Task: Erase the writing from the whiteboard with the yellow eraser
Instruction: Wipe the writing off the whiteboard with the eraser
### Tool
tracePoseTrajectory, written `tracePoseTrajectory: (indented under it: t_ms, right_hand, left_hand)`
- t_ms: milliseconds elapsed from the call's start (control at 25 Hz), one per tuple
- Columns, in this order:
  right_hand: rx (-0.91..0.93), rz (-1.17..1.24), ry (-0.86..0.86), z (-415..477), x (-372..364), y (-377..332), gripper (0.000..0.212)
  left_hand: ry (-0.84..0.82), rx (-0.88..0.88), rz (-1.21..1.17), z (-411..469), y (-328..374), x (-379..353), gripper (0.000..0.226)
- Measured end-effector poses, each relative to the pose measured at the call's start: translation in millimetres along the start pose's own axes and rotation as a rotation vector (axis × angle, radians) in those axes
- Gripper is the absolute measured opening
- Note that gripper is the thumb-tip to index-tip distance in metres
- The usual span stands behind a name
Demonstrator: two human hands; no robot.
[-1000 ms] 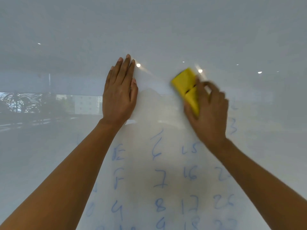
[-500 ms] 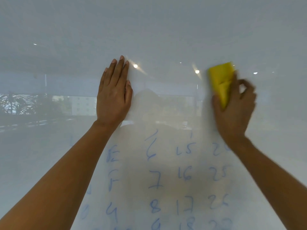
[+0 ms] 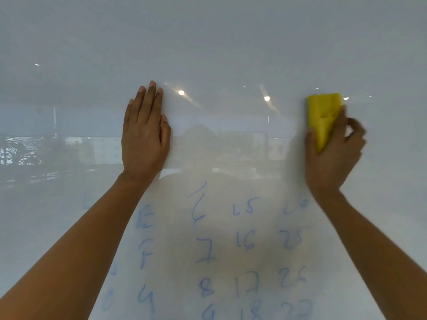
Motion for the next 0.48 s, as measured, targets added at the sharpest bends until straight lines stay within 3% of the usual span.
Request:
tracePoseTrajectory:
  t_ms: [160,240,320,440,480]
  right_hand:
    - [0.638,-0.071,-0.223,-113,-6,2,0.056]
    - [0.736,-0.083,-0.306,-130,1,29,0.053]
    - [0.563,-0.052,-0.265,-107,8,54,0.056]
    - [-0.027,0.017,-0.003,-44,14,67,0.063]
    - [-0.147,0.036,0.036,-31,13,63,0.064]
  left_hand:
    - [-0.001,-0.009,0.011,-1,-2,0,0.047]
    - [-0.005,-0.012,0.02,-1,-2,1,0.047]
    - [-0.008,-0.011,0.023,-1,-3,1,0.047]
    - [-0.005,-0.004,0.024,-1,-2,0,0.047]
    - [-0.002,-0.003,0.025,-1,-2,-1,0.047]
Point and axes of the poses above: each hand's wrist, its own z-axis towards the middle knuckle, its own x-axis out of the back of the hand, y = z × x, the point moved 1 cm from there along z, towards the middle knuckle, and after that the axes turned 10 degrees about -y, right-handed, at the moved point
